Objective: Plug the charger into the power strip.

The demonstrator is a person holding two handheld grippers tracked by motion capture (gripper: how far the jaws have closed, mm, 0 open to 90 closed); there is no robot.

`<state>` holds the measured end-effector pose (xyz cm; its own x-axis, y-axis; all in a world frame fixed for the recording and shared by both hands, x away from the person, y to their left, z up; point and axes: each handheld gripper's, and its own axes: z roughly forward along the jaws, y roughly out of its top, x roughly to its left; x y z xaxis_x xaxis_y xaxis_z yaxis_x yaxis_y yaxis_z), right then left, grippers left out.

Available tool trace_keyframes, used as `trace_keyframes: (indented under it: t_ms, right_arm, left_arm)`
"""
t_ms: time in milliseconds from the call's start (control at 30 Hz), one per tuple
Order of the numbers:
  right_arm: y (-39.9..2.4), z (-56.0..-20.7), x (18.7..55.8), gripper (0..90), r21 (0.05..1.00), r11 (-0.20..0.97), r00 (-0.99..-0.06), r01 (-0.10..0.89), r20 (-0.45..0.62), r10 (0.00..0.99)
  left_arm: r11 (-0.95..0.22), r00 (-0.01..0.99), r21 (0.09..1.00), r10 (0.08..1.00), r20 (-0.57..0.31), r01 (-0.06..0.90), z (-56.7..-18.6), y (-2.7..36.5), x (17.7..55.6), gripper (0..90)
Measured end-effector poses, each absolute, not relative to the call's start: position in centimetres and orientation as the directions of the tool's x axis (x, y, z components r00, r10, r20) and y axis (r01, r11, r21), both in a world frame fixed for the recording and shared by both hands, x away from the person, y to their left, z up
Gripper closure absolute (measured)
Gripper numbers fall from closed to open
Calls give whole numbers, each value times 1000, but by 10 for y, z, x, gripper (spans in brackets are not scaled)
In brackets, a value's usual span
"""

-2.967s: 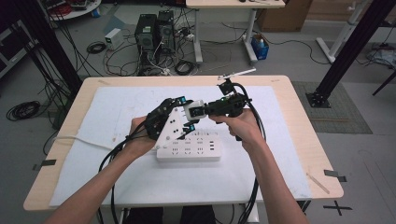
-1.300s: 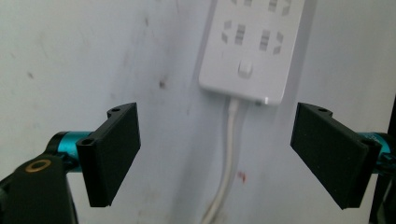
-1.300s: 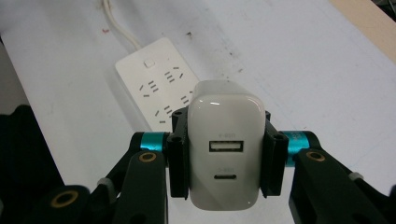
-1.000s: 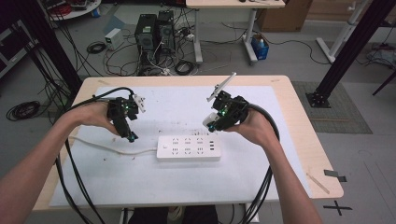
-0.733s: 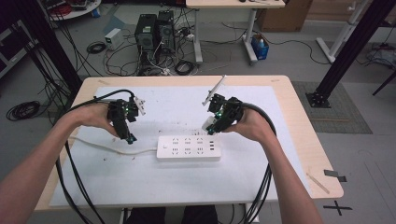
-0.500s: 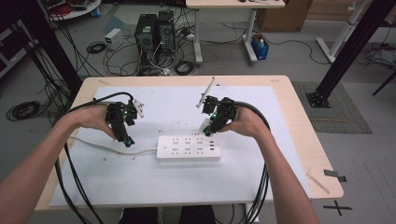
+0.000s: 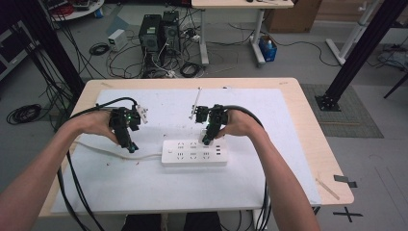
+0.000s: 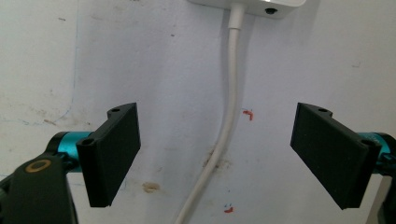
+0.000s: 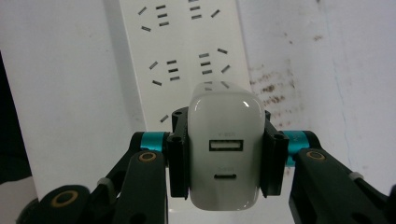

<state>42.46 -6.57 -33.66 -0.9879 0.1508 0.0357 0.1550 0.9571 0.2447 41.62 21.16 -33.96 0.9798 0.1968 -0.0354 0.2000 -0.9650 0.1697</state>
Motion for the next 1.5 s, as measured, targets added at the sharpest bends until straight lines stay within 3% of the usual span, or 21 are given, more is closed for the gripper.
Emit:
trace_keyframes:
  t_ms: [233,767,1500]
  right_arm:
    - [-57,-350,428,621,171,982,-997,75,11,74]
    - [-53,-356,428,622,139,990,-999,-36,2,-37]
    - [-46,-364,425,624,100,992,-997,-79,-20,-77]
  left_arm:
    - [-961,978,183,207,-28,208,-339,220,413,161]
    - [-955,977,206,213,-19,212,-340,222,410,161]
    - [-947,975,235,223,-6,219,-339,225,407,161]
